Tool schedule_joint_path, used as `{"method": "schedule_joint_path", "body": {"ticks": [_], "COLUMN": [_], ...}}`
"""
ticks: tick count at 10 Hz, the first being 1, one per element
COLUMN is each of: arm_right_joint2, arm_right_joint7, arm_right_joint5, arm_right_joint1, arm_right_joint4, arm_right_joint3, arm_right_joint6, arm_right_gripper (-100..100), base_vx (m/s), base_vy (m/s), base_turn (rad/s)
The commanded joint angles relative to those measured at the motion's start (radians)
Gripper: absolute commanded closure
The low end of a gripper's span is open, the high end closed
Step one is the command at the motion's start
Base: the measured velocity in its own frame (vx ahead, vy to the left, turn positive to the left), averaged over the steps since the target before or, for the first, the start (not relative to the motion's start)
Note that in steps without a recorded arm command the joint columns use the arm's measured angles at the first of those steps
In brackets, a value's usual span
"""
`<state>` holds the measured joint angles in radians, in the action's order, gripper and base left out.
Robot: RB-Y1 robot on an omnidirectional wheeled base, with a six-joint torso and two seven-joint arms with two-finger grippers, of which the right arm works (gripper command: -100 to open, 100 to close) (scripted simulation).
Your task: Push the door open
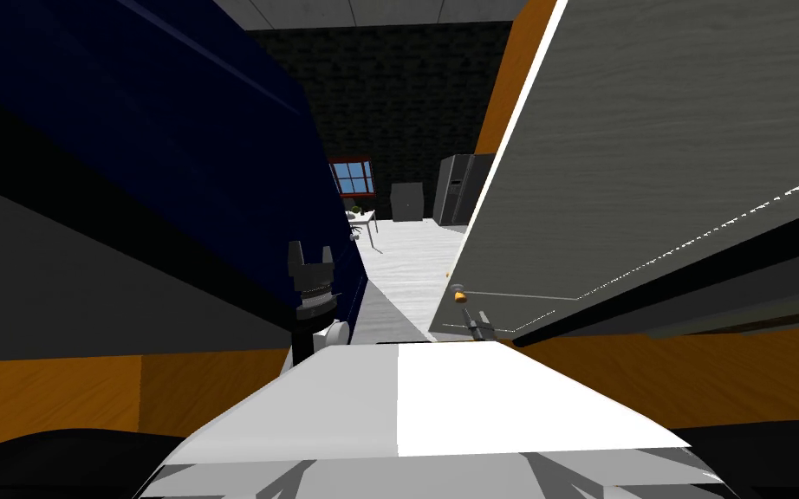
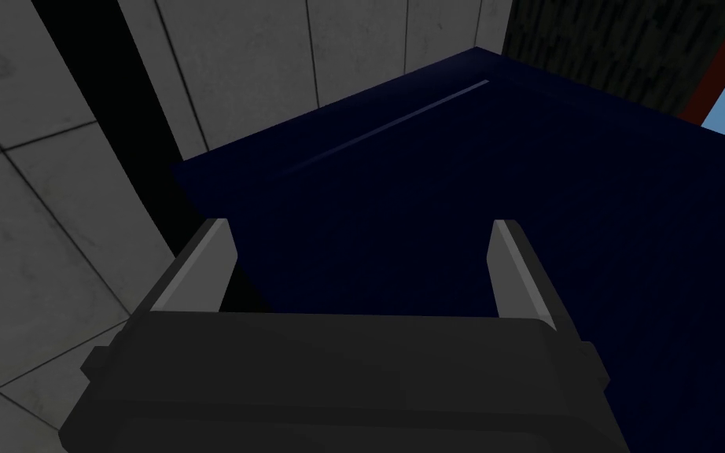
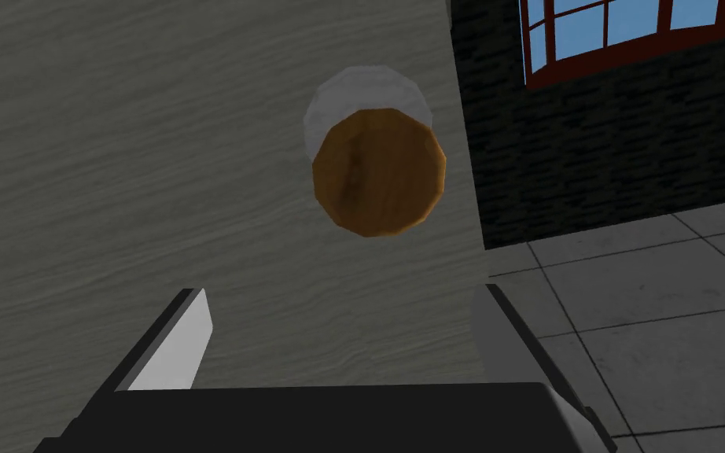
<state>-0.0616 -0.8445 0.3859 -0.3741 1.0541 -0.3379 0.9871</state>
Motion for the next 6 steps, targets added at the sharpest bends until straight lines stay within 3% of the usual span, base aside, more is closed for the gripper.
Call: {"method": "schedule_joint_path", "body": {"ticks": [1, 6], "arm_right_joint2": [0.0, 0.005], "arm_right_joint7": [-0.03, -0.171], "arm_right_joint5": [0.01, 0.069], "arm_right_joint1": [-0.009, -0.062], "arm_right_joint4": [0.007, 0.01], "arm_right_joint3": [-0.005, -0.04], "arm_right_joint6": [0.002, 0.031], "arm_right_gripper": [-100, -100], "base_vx": [-0.026, -0.035], "base_vy": [0.052, 0.06], "base_turn": [-0.022, -0.041]}}
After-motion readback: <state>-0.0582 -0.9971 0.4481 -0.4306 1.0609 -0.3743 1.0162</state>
